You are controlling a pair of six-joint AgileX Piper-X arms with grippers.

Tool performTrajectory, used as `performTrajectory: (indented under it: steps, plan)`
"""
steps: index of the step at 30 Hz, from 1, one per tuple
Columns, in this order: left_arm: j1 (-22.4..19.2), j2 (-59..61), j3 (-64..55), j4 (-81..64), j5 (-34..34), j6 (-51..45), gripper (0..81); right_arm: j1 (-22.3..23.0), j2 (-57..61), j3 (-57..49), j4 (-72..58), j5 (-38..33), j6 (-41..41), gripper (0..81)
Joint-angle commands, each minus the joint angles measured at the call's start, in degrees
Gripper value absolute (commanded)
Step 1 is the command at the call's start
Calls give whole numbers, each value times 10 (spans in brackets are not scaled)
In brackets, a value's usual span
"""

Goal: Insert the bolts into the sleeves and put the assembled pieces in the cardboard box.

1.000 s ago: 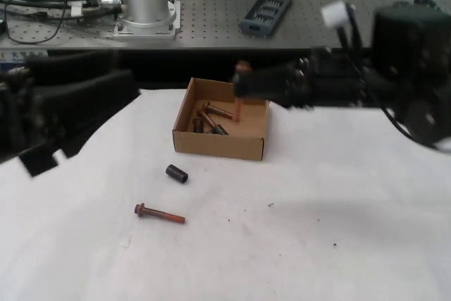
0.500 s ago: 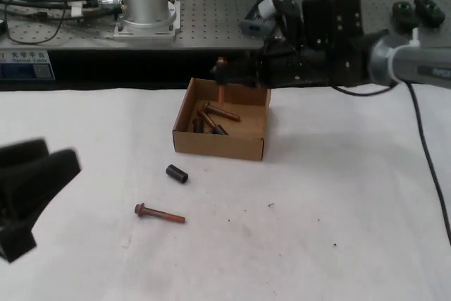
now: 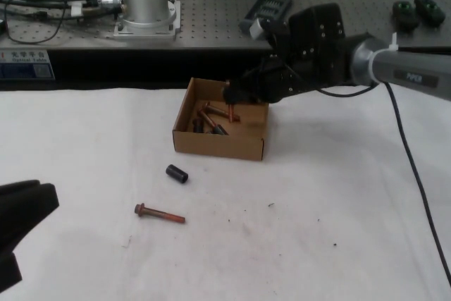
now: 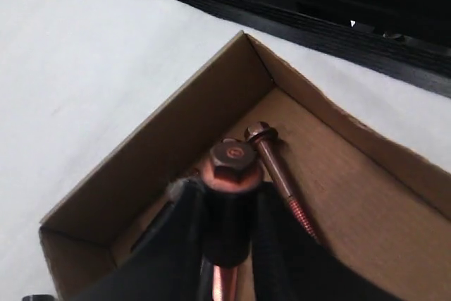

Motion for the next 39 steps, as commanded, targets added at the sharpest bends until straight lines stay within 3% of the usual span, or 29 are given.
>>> performTrajectory:
  steps: [1, 3, 4, 7, 11, 17, 21, 25, 39]
  plan:
    - [1, -6, -11, 0, -3, 6, 153, -4, -17, -13, 2, -3, 15, 235]
    - [1, -6, -11, -2, 3, 6, 162, -4, -23, -13, 6, 1, 33, 407]
    - [1, -6, -11, -2, 3, 6, 186, -4, -27, -13, 11, 3, 39, 438]
    - [1, -6, -11, -2, 3, 6, 300, -4, -50, -13, 63, 7, 24, 379]
    - [1, -6, -11, -2, -29, -12, 433, 1, -89, -13, 192, 15, -60, 333]
    - [1, -6, -11, -2, -72, -13, 407, 64, -119, 1, 308, 90, -148, 331]
    - [1, -6, -11, -2, -122, -13, 400, 118, -100, 1, 278, 94, -147, 331]
    - [1, -6, -13, 1, -134, -16, 400, 156, -79, -1, 263, 142, -124, 331]
    - [1, -8, -59, 139, -142, -22, 400, 176, -22, -31, 269, 228, -147, 331]
